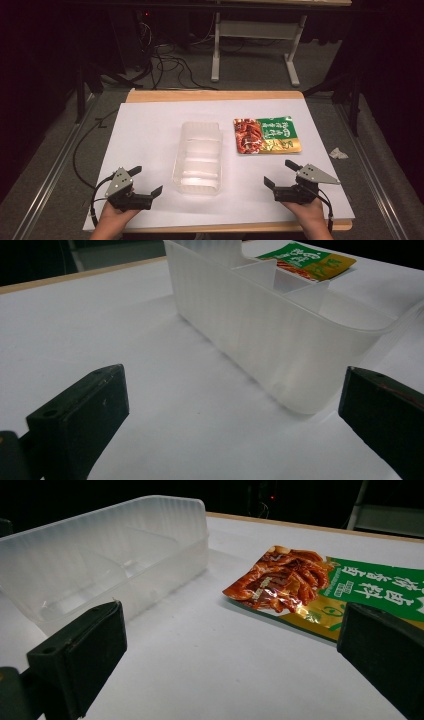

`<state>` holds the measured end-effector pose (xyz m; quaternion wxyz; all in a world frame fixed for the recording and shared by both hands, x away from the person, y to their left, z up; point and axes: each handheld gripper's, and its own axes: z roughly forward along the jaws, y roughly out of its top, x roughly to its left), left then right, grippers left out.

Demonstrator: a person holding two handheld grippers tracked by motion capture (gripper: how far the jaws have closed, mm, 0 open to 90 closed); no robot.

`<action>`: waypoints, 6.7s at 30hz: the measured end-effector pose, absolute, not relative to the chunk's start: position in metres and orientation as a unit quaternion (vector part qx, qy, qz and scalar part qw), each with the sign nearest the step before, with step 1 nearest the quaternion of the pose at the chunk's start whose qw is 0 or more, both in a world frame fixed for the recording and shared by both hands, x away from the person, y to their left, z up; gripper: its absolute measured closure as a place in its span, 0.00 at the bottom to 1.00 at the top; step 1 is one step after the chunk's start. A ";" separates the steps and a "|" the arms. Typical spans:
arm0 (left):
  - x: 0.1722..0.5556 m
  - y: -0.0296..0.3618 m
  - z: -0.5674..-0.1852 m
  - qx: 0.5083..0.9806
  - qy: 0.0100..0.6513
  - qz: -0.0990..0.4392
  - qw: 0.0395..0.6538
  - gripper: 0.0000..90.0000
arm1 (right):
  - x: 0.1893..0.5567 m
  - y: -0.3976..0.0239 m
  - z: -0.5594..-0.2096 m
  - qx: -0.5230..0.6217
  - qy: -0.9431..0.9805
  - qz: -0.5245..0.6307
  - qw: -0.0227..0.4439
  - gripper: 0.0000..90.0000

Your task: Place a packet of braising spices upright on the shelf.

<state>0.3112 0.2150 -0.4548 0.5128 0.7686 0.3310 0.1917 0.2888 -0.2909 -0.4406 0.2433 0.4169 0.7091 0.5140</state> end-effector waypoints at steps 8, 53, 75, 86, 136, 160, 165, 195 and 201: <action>0.312 0.214 -0.455 0.768 0.331 0.191 0.515 0.00 | 0.286 -0.293 -0.441 0.419 0.705 0.516 0.248 0.00; 0.313 0.221 -0.451 0.757 0.319 0.200 0.534 0.01 | 0.302 -0.307 -0.450 0.447 0.709 0.469 0.277 0.02; 0.312 0.221 -0.454 0.760 0.322 0.201 0.528 0.01 | 0.373 -0.342 -0.445 0.549 0.663 0.446 0.247 0.03; 0.309 0.219 -0.453 0.760 0.315 0.203 0.531 0.02 | 0.402 -0.360 -0.452 0.595 0.633 0.446 0.214 0.05; 0.309 0.213 -0.457 0.779 0.295 0.192 0.518 0.04 | 0.419 -0.369 -0.472 0.641 0.569 0.509 0.078 0.45; 0.309 0.212 -0.459 0.786 0.291 0.190 0.511 0.04 | 0.420 -0.350 -0.449 0.620 0.577 0.501 0.178 1.00; 0.308 0.211 -0.458 0.786 0.291 0.190 0.512 0.04 | 0.417 -0.340 -0.432 0.595 0.578 0.522 0.195 1.00; 0.309 0.214 -0.456 0.777 0.298 0.200 0.518 0.04 | 0.354 -0.308 -0.338 0.437 0.640 0.572 0.268 1.00; 0.309 0.213 -0.457 0.777 0.300 0.201 0.515 0.04 | 0.320 -0.325 -0.337 0.420 0.638 0.584 0.274 1.00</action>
